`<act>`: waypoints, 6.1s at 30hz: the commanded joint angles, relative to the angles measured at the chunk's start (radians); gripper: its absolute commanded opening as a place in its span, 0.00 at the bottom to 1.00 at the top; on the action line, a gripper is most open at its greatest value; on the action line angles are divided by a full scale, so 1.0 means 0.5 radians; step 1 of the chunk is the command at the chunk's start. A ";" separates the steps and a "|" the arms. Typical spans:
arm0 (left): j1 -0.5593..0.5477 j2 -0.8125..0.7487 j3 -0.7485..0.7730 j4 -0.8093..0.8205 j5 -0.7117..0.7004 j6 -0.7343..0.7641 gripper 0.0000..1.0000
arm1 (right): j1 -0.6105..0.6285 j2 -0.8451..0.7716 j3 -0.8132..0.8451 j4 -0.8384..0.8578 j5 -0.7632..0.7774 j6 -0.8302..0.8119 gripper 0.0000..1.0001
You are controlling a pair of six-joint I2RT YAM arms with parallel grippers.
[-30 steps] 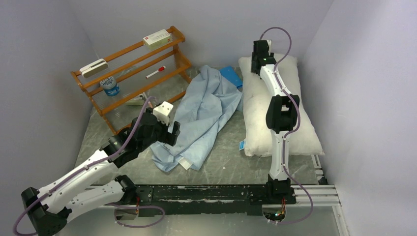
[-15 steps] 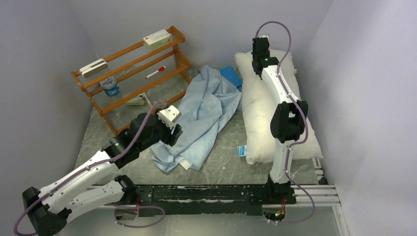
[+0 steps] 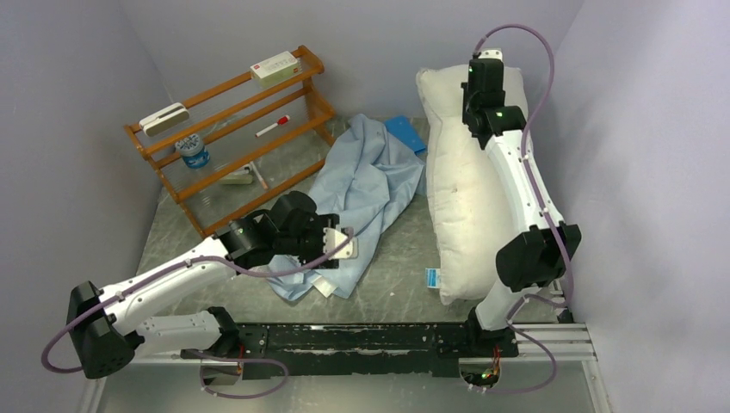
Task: Put the pillow into the pillowcase
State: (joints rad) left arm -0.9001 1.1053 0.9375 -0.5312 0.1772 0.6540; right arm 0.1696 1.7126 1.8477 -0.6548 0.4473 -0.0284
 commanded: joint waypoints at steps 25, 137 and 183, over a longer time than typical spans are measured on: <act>0.426 0.202 -0.181 -0.516 -0.202 0.812 0.77 | -0.011 -0.668 -0.476 0.292 -0.301 0.122 0.00; 0.938 0.587 1.073 0.343 0.264 -1.877 0.05 | 1.147 -1.282 -1.073 -0.198 0.363 0.718 0.00; 0.989 0.393 0.663 0.407 -0.110 -1.947 0.05 | 1.556 -0.295 -1.516 0.867 -1.422 -0.479 0.15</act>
State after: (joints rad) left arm -0.4202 1.3575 1.2629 -0.3645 0.1684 -0.3035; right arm 0.9394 1.5711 1.1656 -0.2882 -0.3214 -0.3138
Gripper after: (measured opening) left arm 0.054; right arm 0.407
